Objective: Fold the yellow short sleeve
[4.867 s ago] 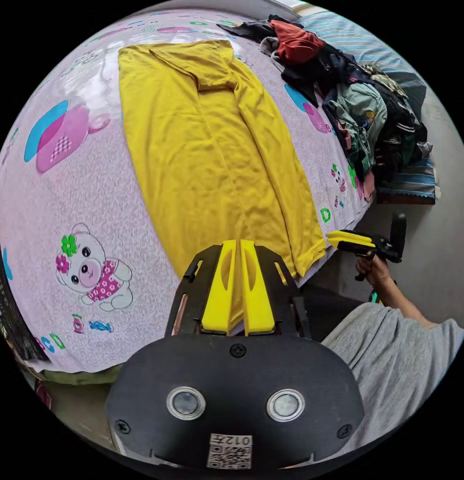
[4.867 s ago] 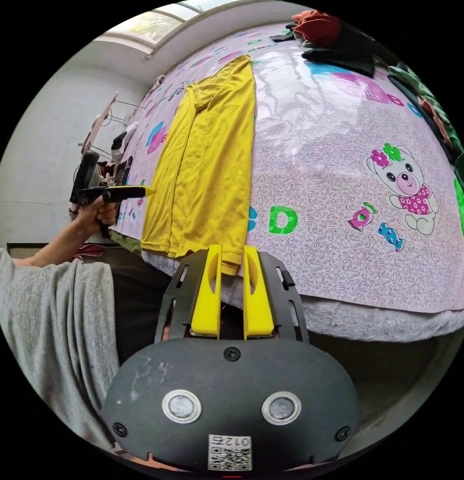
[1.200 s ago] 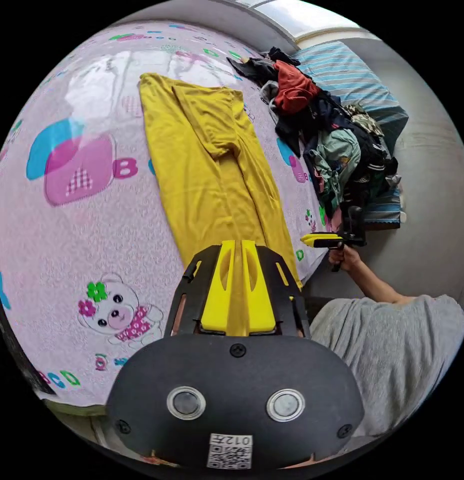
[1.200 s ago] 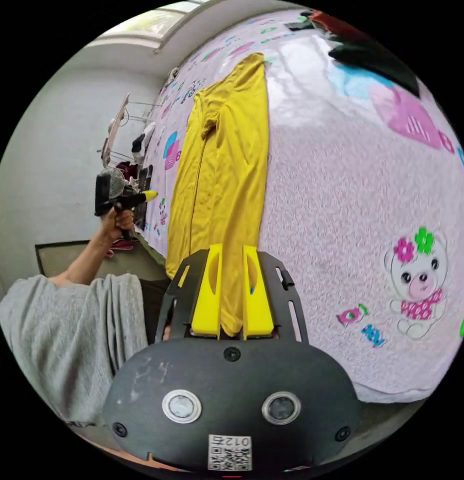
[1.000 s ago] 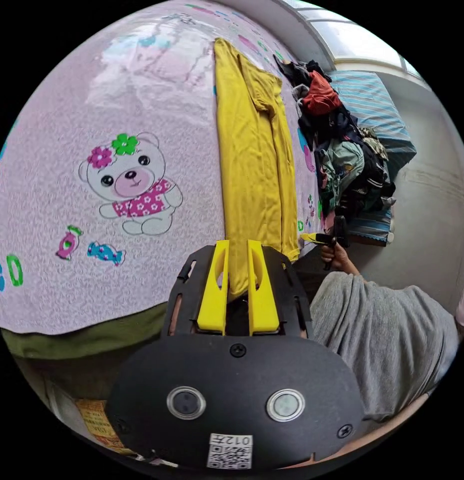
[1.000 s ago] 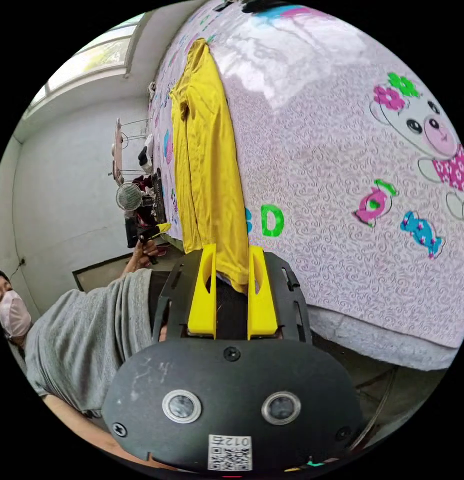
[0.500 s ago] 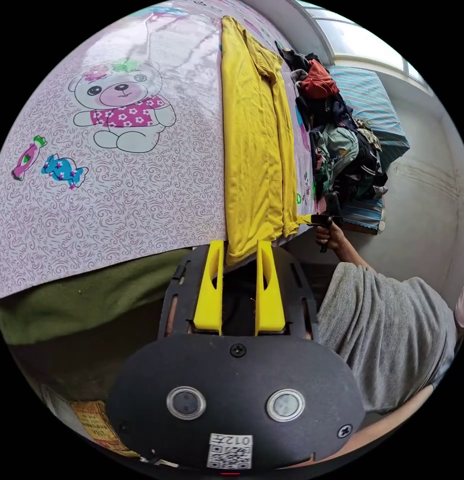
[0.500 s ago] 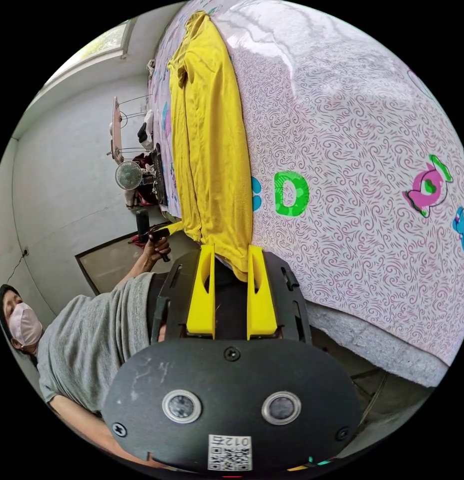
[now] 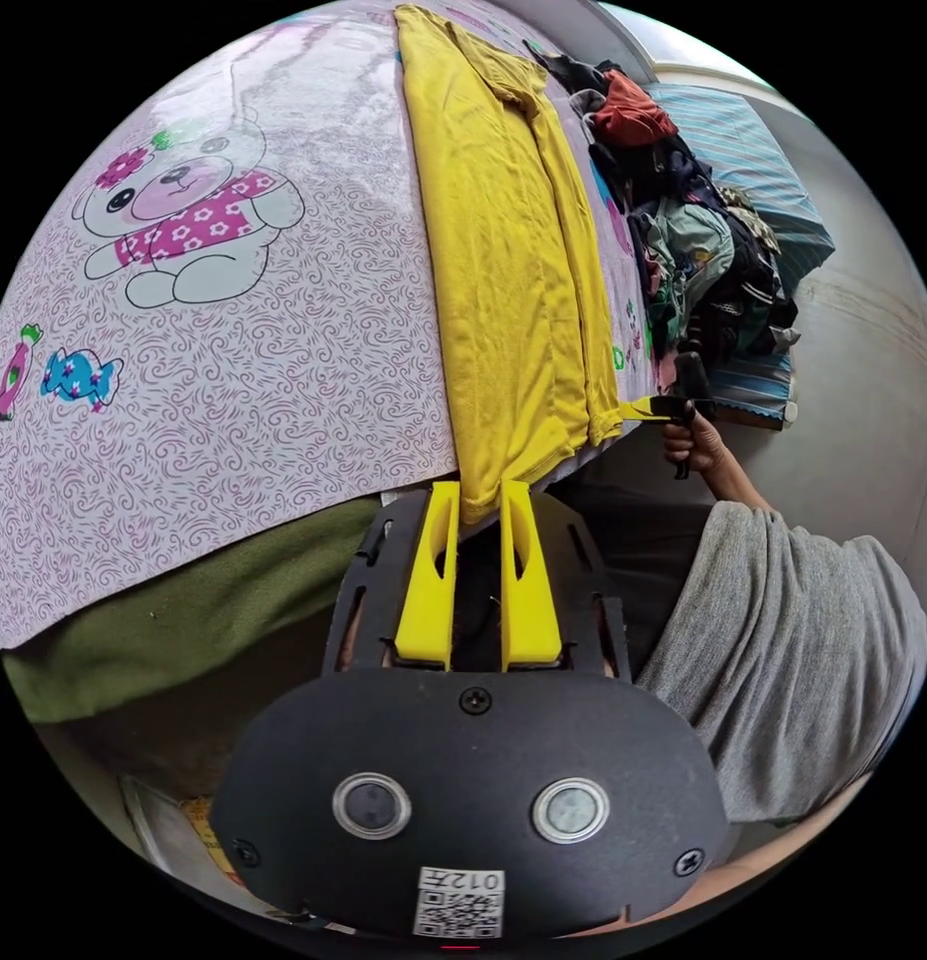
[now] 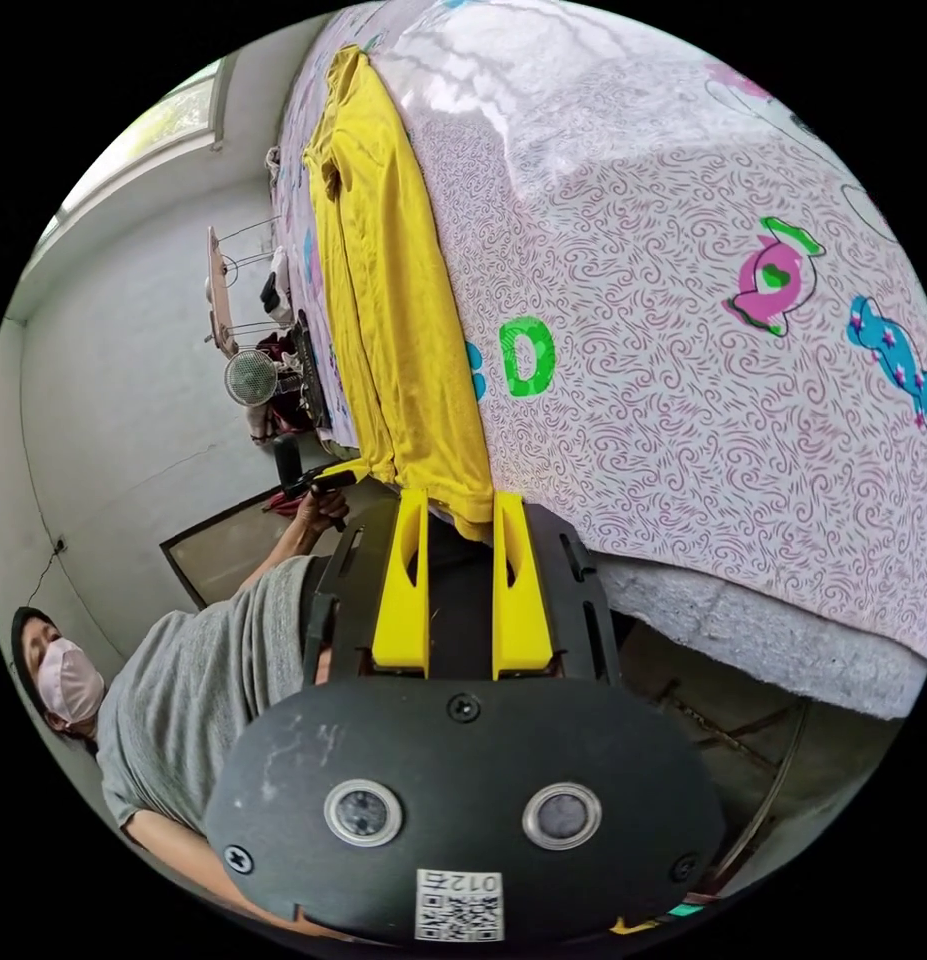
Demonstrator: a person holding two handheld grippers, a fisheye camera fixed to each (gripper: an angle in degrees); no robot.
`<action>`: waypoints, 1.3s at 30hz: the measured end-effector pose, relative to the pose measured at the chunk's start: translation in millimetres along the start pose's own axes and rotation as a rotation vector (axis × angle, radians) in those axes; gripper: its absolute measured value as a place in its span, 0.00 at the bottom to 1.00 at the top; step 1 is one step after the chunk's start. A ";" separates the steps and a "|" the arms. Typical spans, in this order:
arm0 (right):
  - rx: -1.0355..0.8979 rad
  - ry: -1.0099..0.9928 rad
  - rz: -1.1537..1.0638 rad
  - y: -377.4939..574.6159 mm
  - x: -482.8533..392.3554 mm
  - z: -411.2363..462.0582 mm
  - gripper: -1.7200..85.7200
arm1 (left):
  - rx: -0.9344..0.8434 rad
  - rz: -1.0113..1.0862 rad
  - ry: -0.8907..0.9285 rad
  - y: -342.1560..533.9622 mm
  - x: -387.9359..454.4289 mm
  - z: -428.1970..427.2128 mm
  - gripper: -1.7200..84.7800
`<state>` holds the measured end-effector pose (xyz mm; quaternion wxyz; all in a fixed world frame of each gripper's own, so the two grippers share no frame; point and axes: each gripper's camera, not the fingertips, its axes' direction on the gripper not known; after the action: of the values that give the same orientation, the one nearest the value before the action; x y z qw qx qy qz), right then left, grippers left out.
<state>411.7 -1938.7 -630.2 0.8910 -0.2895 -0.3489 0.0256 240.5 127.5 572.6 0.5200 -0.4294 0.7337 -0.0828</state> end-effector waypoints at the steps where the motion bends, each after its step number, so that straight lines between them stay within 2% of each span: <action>1: -0.018 0.006 0.002 -3.3 -11.6 4.1 0.13 | -0.001 -0.001 0.002 0.3 -1.2 0.4 0.09; 9: -0.075 -0.029 -0.003 -26.7 -82.4 37.7 0.12 | -0.002 -0.021 0.032 8.7 -17.2 0.1 0.07; 16: -0.027 -0.155 -0.043 -17.3 -126.3 35.7 0.03 | -0.057 0.012 0.091 17.3 -21.5 -3.8 0.04; 20: 0.036 -0.366 -0.158 8.3 -177.0 5.9 0.02 | 0.018 0.061 0.236 30.6 -10.4 -28.5 0.03; 29: 0.145 -0.457 -0.377 72.8 -295.8 -75.0 0.02 | 0.203 0.151 0.409 70.7 38.9 -105.4 0.03; 39: 0.200 -0.500 -0.488 129.7 -337.6 -126.1 0.02 | 0.304 0.177 0.483 125.9 82.5 -143.5 0.03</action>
<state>257.2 -1977.3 -978.6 0.7820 -0.0941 -0.6104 -0.0839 44.9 99.5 507.9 0.3939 -0.2488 0.8501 -0.2456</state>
